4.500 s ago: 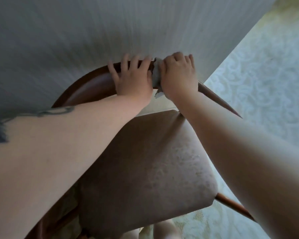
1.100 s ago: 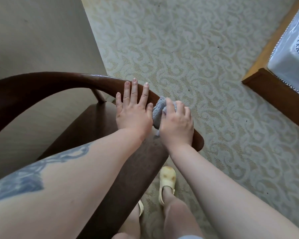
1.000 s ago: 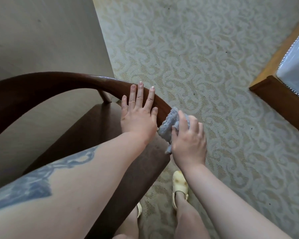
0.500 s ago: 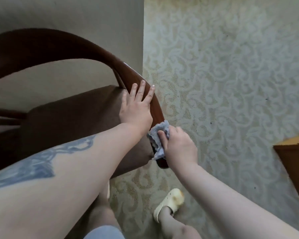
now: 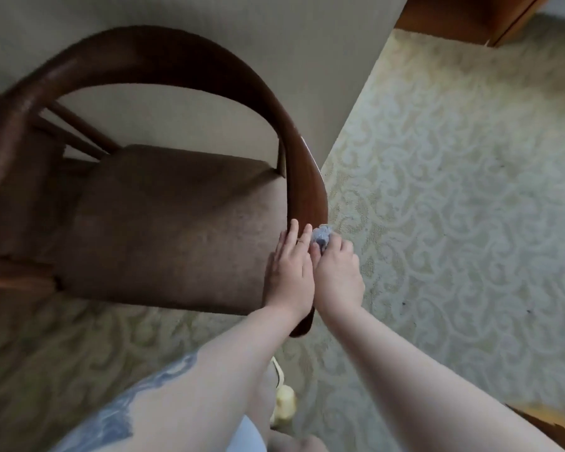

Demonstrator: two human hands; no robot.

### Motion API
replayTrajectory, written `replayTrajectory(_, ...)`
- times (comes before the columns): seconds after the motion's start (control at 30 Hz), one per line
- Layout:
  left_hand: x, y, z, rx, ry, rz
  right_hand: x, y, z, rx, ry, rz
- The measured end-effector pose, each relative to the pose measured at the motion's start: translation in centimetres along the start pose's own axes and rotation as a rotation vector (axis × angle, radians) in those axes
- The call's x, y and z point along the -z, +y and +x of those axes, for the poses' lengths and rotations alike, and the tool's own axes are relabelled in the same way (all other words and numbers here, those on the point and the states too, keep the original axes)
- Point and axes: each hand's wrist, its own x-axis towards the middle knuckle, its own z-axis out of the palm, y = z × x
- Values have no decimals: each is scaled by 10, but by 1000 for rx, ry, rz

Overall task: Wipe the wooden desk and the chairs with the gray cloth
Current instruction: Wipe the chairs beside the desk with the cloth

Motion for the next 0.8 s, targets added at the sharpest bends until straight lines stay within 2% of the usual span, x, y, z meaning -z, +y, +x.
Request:
replayTrajectory(0.07,-8,9,-4,122,99,-307,2,-6,15,58,14,-39)
replayTrajectory(0.13,-10,16,-9,353,231,-488,-3,-4,4,131,19,-111)
replayTrajectory(0.2,-12,16,-13,635,412,-596,-9,5,-18,286,86,-182)
replayTrajectory(0.27,-13,17,-9,816,524,-571,-8,15,-17,516,81,-303)
replayTrajectory(0.37,-20,28,1,875,533,-362,8,19,32,821,87,-421)
replayTrajectory(0.47,-25,35,1,890,558,-161,32,10,90,890,78,-448)
replayTrajectory(0.57,-29,31,4,946,557,-2,33,8,90,965,30,-308)
replayTrajectory(0.7,-36,35,10,938,562,151,35,23,79,1461,-227,-381)
replayTrajectory(0.77,-38,38,10,900,572,212,44,12,111,1611,-236,-461)
replayTrajectory(0.8,-39,37,11,889,562,234,49,3,127,1610,-211,-486)
